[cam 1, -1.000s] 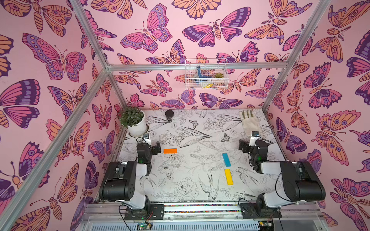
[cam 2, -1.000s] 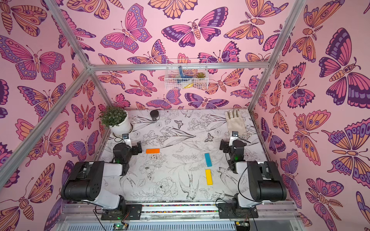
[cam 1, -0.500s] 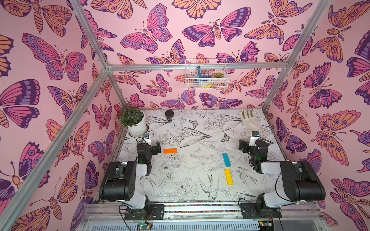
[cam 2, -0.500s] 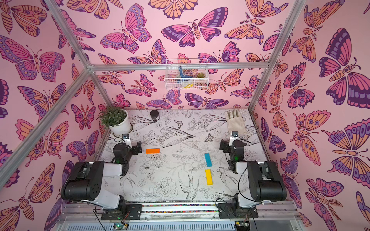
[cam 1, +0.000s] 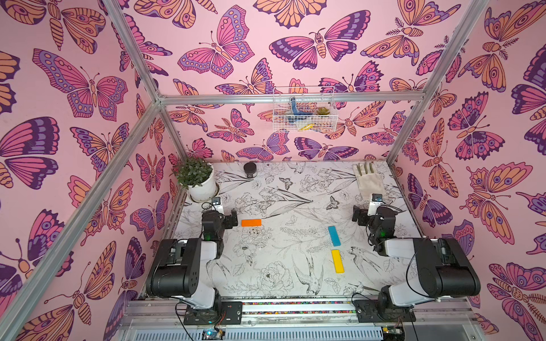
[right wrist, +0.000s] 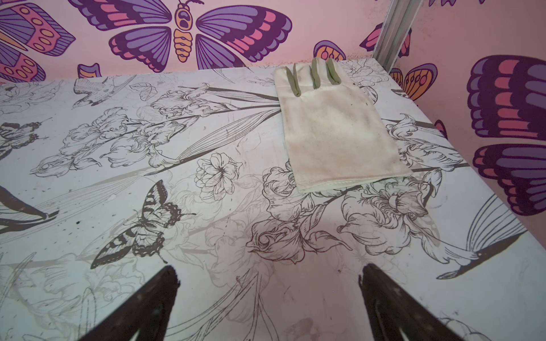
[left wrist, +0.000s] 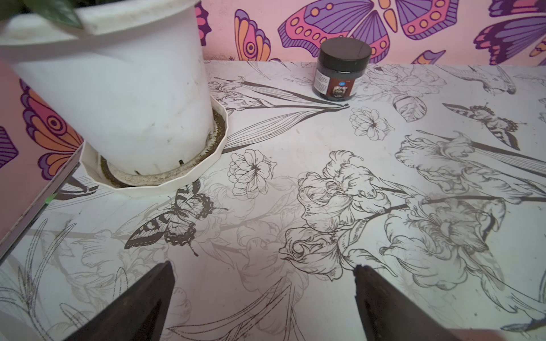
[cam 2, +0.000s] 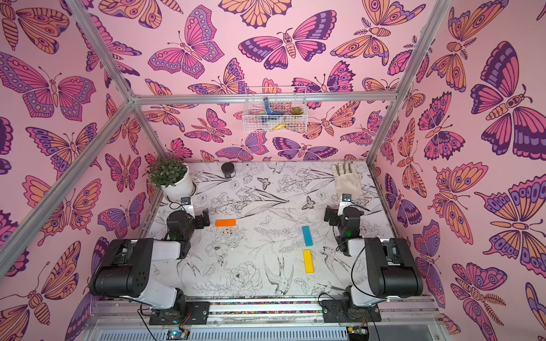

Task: Assemble the number 7 with building blocks
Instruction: Move the building block to the center of the board.

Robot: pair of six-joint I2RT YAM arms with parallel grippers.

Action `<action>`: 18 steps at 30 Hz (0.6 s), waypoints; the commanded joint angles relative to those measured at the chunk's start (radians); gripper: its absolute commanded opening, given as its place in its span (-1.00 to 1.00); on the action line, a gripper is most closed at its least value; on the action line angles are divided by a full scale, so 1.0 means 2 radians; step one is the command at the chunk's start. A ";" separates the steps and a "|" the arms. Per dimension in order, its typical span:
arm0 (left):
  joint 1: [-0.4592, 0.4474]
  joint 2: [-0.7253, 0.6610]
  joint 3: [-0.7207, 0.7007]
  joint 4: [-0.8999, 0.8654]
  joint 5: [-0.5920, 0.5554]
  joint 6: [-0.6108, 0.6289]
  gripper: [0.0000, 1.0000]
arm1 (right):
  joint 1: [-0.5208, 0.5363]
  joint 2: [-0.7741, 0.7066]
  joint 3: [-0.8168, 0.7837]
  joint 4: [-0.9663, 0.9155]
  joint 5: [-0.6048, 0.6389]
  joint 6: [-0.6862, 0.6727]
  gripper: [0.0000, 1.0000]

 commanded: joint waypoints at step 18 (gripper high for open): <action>-0.123 -0.088 0.292 -0.643 -0.038 -0.114 1.00 | 0.154 -0.008 0.166 -0.306 0.305 -0.019 0.98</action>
